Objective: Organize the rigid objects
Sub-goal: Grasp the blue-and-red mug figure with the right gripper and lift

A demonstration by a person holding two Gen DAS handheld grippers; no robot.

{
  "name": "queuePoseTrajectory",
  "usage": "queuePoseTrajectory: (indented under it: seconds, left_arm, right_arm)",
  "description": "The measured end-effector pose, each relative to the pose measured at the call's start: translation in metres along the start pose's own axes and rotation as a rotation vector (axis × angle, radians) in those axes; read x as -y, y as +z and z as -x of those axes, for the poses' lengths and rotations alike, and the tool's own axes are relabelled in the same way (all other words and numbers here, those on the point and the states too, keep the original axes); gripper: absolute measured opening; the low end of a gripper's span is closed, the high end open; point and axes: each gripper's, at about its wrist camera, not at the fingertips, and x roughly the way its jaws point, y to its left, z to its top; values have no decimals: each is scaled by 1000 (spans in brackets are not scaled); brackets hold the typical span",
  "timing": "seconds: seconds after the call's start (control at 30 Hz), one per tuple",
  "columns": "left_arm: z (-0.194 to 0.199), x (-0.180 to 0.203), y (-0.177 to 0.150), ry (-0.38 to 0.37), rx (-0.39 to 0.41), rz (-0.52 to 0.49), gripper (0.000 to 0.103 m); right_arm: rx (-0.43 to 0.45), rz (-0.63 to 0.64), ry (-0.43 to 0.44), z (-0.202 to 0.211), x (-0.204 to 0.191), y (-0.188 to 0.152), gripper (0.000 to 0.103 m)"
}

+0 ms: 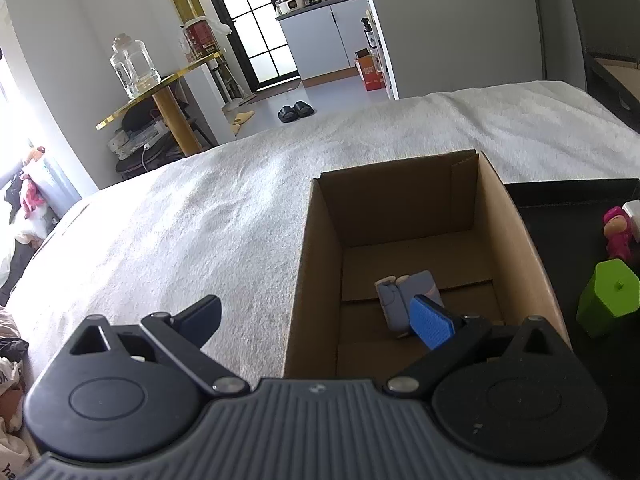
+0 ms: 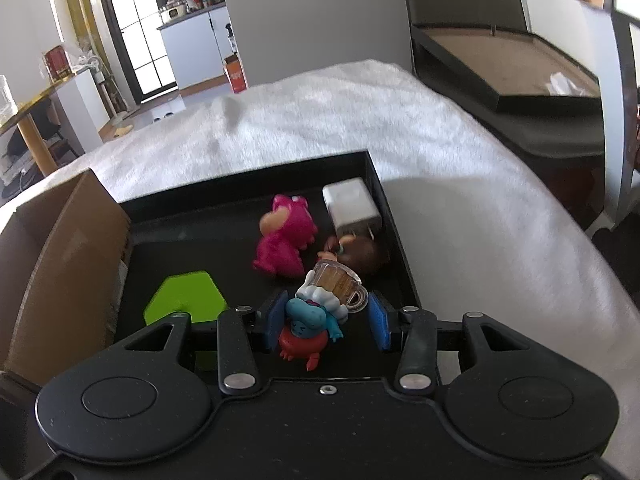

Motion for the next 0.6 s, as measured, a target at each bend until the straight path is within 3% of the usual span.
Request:
queuePoseTrajectory:
  seconds: [0.6]
  left_arm:
    - [-2, -22, -9, -43, -1, 75, 98]
  right_arm:
    - [116, 104, 40, 33, -44, 22, 43]
